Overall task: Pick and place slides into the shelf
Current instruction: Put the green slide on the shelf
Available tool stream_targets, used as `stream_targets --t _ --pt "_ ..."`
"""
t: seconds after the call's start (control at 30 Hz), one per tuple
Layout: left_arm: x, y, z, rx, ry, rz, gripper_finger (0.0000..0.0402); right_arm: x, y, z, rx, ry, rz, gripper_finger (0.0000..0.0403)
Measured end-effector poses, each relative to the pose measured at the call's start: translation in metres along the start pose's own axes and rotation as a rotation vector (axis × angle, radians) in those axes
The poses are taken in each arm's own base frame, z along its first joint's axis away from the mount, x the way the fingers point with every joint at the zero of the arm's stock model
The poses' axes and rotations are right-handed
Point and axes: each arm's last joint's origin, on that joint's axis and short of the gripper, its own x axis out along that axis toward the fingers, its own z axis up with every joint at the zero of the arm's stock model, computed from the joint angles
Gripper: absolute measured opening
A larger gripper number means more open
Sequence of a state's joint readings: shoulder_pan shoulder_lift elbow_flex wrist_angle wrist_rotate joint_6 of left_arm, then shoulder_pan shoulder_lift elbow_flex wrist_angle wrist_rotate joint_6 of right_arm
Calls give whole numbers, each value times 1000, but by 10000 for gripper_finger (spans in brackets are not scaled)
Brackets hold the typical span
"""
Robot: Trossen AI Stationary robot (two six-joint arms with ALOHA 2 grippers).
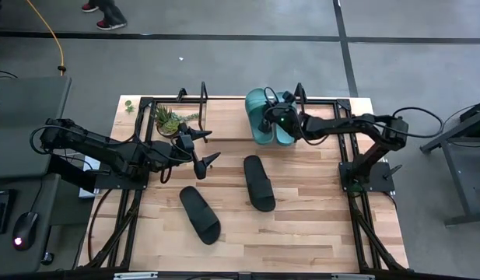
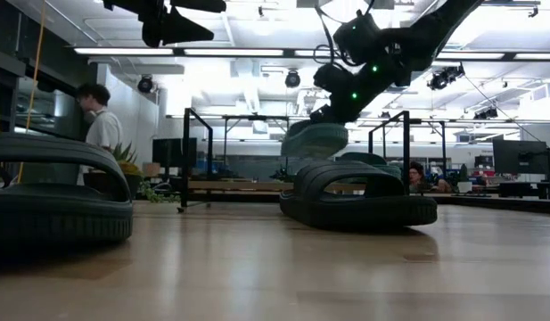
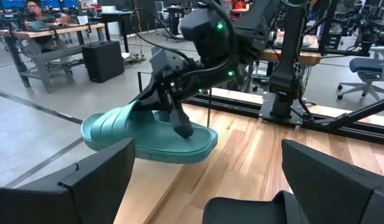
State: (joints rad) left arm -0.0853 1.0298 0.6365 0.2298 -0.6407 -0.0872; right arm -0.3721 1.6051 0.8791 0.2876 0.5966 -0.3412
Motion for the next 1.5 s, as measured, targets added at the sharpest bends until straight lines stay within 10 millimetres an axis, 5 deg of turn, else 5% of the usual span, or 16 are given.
stream_targets --t 0.7,1.5 --pt "0 0 0 -1 -1 0 381 30 5 -27 -30 116 -51 0" --pt "0 0 0 0 0 0 381 26 8 -32 -84 190 -84 25"
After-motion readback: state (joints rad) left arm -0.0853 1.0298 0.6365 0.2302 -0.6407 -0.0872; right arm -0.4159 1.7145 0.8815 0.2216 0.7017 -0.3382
